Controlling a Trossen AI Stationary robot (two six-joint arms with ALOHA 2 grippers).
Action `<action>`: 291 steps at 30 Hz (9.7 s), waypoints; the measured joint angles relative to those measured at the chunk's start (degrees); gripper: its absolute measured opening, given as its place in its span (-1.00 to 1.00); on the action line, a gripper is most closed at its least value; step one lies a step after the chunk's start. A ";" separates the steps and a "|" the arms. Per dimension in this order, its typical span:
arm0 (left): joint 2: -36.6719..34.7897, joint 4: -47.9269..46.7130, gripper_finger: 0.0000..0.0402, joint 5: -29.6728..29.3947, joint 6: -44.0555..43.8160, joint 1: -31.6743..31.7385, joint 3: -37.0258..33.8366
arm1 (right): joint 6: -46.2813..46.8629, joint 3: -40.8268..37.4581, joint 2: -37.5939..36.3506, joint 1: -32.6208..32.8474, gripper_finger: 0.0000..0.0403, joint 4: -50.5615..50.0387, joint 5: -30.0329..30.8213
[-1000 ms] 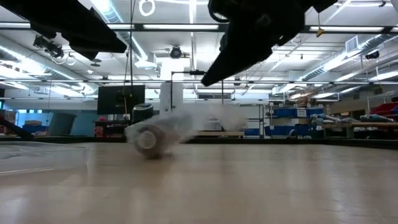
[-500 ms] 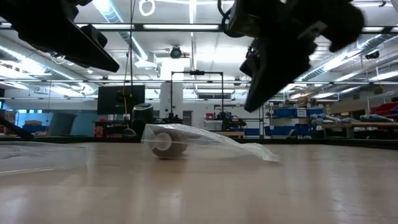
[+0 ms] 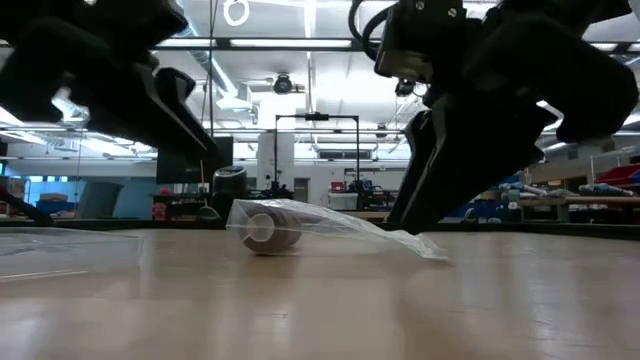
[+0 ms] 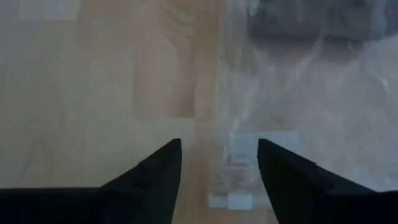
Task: Roll bandage
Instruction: Close the transparent zip bag
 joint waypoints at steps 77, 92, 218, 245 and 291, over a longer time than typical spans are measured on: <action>20.54 -30.80 -1.00 2.41 14.62 10.68 42.69 | 13.29 0.57 -28.10 4.86 -0.17 -39.34 24.64; -5.13 -5.37 -1.00 4.04 11.03 1.57 17.09 | -19.34 -7.77 -24.28 1.34 -0.17 15.15 17.77; -5.78 1.96 -1.00 14.13 12.65 9.16 16.09 | -21.02 6.84 -18.30 -11.04 -0.56 8.46 -8.33; -6.04 4.94 -1.00 10.70 15.29 9.27 16.00 | -20.00 7.03 -18.32 -10.82 -0.95 5.28 -7.12; -12.27 4.13 -1.00 10.11 15.88 8.02 16.13 | -22.97 6.78 -18.43 -4.91 -0.29 6.79 12.84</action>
